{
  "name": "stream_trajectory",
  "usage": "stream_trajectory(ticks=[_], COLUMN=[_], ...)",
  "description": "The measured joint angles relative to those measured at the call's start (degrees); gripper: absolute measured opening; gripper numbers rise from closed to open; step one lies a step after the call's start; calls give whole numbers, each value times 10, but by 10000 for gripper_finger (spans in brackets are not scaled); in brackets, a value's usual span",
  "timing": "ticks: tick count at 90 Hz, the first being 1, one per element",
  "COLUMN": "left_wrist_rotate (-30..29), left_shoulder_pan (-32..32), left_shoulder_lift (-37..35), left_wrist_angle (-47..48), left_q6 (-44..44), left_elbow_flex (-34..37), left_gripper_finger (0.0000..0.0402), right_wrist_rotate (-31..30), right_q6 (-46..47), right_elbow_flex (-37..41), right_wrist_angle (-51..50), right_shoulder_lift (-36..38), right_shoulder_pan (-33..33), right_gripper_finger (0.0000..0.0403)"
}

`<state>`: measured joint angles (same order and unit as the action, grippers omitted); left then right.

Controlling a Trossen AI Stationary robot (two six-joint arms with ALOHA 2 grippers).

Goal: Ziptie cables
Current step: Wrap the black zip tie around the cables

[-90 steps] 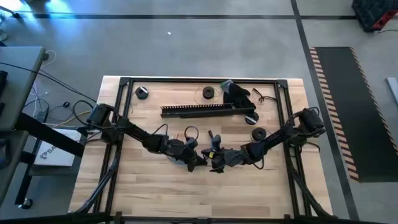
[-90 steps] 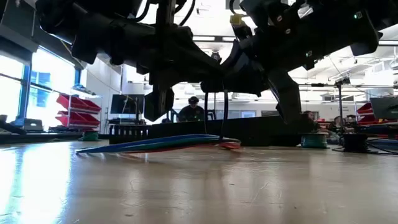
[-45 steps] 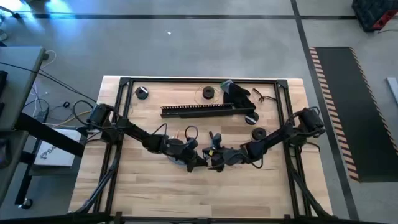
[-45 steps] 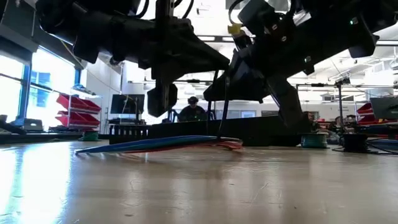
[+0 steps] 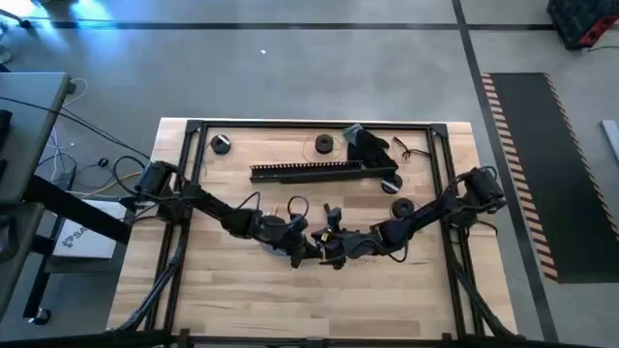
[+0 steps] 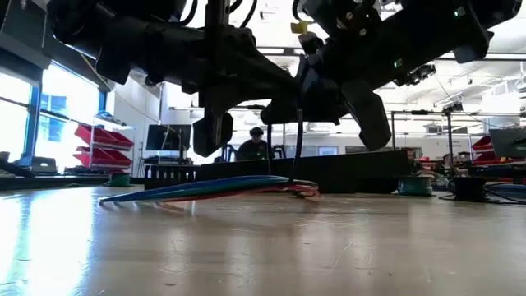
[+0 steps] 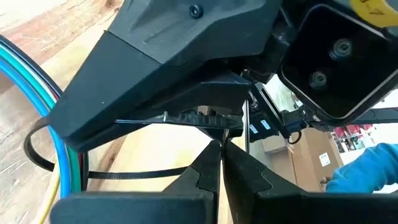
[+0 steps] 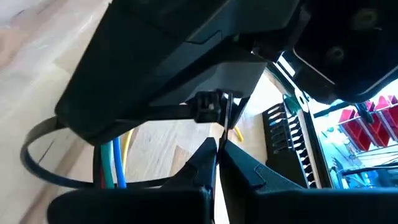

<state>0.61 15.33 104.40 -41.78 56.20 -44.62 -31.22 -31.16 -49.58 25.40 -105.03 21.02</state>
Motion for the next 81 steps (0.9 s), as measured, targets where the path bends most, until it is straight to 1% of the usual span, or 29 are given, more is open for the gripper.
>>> stream_trajectory(ticks=[22,67,81], left_wrist_rotate=[0,1,1], left_shoulder_pan=[0,0,0], left_shoulder_lift=[0,0,0], left_wrist_angle=[-5,-1,1], left_q6=[-4,-3,-3], left_elbow_flex=[0,0,0], left_gripper_finger=[0,0,0], right_wrist_rotate=[0,-5,-7], right_q6=[27,22,3], right_elbow_flex=[0,0,0], right_wrist_angle=[-31,-15,-7], right_shoulder_lift=[0,0,0], right_shoulder_pan=[0,0,0], right_gripper_finger=[0,0,0])
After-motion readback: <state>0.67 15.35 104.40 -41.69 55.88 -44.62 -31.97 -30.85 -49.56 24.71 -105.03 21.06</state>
